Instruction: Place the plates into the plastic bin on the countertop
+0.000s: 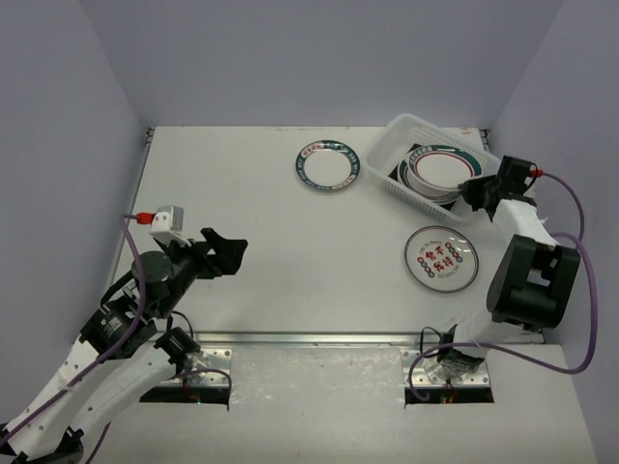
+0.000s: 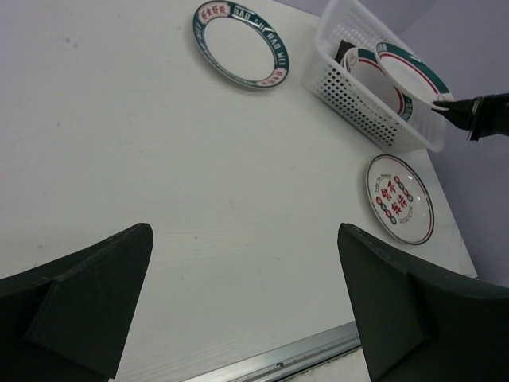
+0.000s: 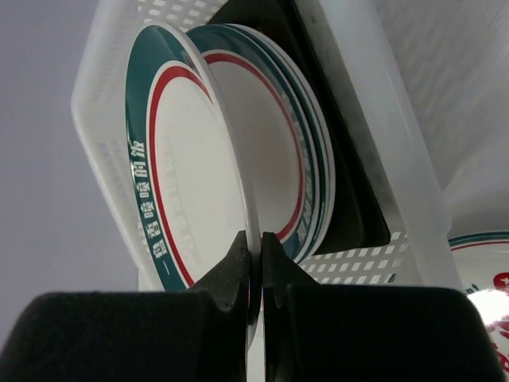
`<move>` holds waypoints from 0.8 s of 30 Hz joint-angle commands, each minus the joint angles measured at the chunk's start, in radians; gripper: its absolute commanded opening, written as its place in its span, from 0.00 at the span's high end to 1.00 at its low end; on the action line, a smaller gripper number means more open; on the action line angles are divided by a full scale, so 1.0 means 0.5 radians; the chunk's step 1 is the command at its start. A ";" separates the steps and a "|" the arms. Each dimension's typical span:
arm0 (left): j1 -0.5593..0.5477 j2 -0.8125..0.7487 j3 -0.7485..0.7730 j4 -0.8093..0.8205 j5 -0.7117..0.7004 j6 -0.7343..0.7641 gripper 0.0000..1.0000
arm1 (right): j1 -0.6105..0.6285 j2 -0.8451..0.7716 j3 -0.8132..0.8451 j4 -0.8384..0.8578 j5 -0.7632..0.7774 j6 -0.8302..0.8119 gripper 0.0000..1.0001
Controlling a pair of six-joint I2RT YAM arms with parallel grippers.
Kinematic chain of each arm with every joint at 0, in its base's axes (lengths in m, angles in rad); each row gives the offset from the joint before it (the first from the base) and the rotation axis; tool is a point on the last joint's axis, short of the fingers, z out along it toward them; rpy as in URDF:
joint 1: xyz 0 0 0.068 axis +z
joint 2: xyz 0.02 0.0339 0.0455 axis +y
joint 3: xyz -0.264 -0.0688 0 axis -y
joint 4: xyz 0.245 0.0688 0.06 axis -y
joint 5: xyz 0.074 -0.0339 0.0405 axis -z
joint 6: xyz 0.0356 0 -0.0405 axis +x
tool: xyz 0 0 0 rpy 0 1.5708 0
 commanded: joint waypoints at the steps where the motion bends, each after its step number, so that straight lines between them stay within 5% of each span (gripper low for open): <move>1: 0.010 0.036 0.005 0.066 0.073 0.062 0.00 | 0.010 0.067 0.127 0.113 0.071 -0.039 0.89; 3: 0.007 0.022 -0.001 0.072 0.073 0.062 0.00 | 0.013 0.192 0.323 -0.044 -0.038 -0.132 0.53; 6: 0.010 0.005 -0.009 0.089 0.091 0.068 0.00 | 0.034 0.234 0.413 -0.196 -0.055 -0.245 0.32; 13: 0.010 0.044 -0.009 0.093 0.085 0.069 0.00 | 0.118 -0.055 0.196 -0.198 0.097 -0.321 0.05; 18: 0.010 0.150 -0.003 0.089 0.094 0.056 0.00 | 0.185 0.033 0.405 -0.549 0.105 -0.510 0.01; 24: 0.011 0.337 -0.064 0.190 0.133 -0.073 0.00 | 0.292 -0.148 0.340 -0.523 -0.122 -0.659 0.01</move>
